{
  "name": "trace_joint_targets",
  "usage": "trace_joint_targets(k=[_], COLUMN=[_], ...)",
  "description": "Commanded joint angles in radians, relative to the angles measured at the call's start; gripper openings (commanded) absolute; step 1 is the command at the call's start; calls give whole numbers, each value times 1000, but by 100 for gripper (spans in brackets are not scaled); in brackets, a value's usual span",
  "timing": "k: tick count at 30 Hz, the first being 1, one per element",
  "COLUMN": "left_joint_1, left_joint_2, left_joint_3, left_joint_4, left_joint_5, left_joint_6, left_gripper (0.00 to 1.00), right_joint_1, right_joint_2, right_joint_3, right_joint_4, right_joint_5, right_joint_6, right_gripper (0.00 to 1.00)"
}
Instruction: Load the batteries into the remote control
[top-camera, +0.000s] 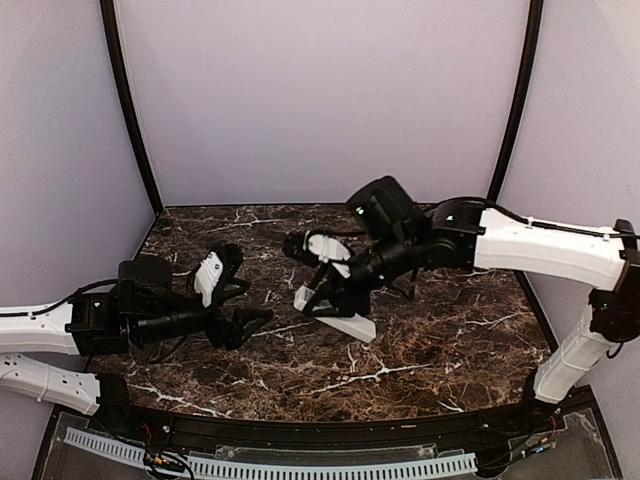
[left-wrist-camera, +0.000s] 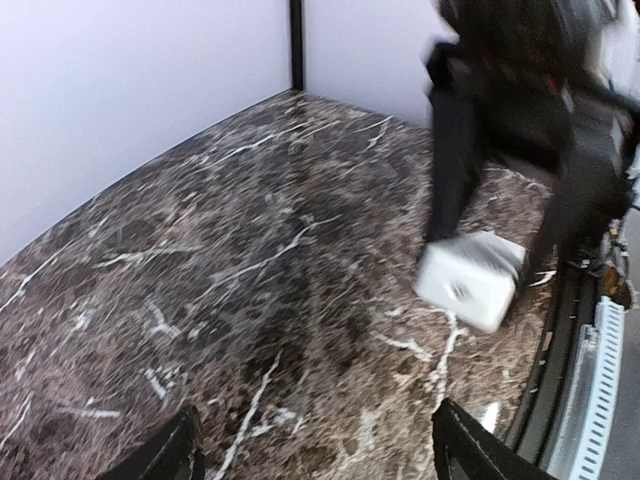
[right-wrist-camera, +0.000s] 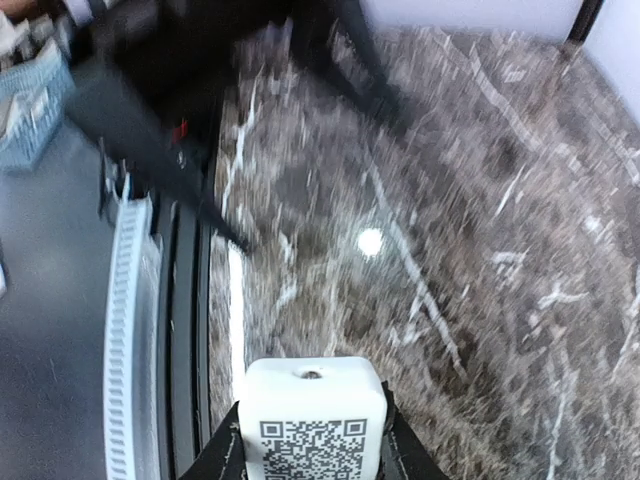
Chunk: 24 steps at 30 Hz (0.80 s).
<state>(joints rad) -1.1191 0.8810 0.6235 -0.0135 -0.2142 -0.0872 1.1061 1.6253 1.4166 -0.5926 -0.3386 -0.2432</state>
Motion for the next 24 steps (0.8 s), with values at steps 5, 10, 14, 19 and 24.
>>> trace_joint_targets(k=[5, 10, 14, 19, 24], left_joint_1=[-4, -4, -4, -4, -4], left_joint_2=[83, 185, 245, 278, 278], left_joint_3=[66, 137, 218, 253, 254], left_joint_4=[357, 512, 528, 541, 542], left_joint_5=[485, 530, 495, 453, 467], left_joint_6=[115, 56, 22, 2, -20], left_gripper=[80, 87, 87, 71, 44], right_joint_1=[-40, -24, -8, -2, -2], right_joint_2=[-211, -273, -277, -282, -296], right_joint_3=[-109, -171, -166, -175, -185], right_joint_4=[733, 947, 946, 936, 906], right_joint_5=[-232, -165, -157, -157, -134], right_joint_6=[416, 467, 463, 462, 450], right_gripper=[16, 16, 17, 17, 16])
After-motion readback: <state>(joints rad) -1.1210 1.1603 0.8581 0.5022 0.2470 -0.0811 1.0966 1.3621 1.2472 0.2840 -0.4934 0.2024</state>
